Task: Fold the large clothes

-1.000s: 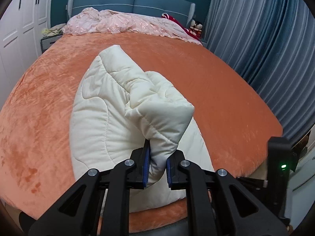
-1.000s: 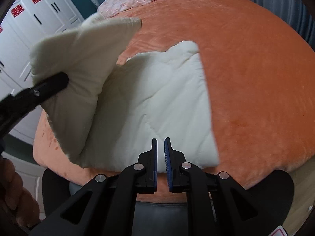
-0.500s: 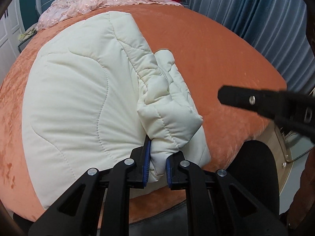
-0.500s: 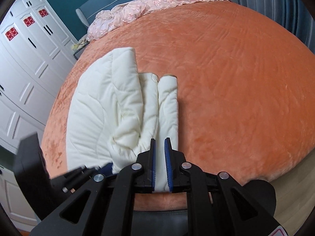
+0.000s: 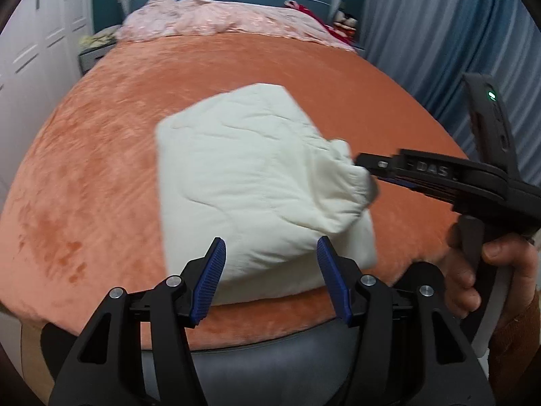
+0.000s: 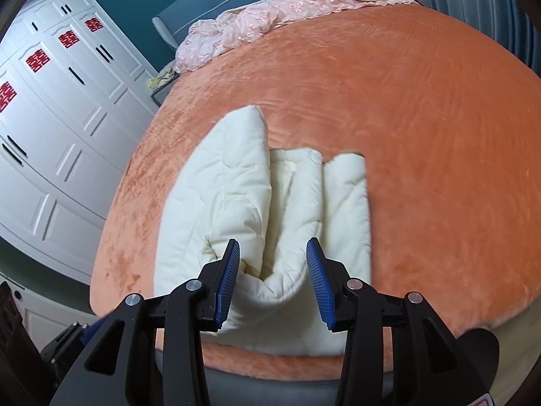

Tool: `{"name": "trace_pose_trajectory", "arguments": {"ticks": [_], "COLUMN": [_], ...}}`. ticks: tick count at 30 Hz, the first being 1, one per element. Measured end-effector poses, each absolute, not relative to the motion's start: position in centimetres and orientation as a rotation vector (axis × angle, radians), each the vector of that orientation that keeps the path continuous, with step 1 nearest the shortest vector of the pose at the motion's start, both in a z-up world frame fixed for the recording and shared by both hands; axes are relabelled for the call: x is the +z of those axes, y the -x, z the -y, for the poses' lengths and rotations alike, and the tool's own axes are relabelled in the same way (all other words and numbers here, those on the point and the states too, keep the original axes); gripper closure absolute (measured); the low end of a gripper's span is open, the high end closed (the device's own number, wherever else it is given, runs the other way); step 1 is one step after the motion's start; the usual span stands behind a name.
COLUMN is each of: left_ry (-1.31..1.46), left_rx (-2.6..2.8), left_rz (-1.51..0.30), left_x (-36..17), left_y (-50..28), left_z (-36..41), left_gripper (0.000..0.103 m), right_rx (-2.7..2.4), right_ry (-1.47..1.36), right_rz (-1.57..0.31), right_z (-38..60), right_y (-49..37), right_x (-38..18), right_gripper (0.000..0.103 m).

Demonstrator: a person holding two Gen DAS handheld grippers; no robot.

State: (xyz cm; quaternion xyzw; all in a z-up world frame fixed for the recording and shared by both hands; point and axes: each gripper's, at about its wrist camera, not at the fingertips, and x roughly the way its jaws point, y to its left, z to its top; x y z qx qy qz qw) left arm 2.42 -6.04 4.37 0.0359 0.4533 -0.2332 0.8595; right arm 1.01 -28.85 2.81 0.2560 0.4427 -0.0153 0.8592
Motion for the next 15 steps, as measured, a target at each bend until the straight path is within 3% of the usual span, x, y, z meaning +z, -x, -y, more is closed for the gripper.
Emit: {"name": "trace_pose_trajectory", "arguments": {"ticks": [7, 15], "left_ry": [-0.040, -0.042], "left_rx": [-0.226, -0.229], "left_rz": [-0.953, -0.999], "left_x": [4.2, 2.5], "left_y": [-8.2, -9.3], "left_z": [1.4, 2.2], "left_gripper": [0.049, 0.049], "right_rx": [0.000, -0.036], "right_ry": [-0.569, -0.565], "right_rz": [-0.932, -0.883], "right_z": [27.7, 27.9], "right_y": [-3.1, -1.6], "right_x": [3.3, 4.7], "right_gripper": [0.061, 0.056]}}
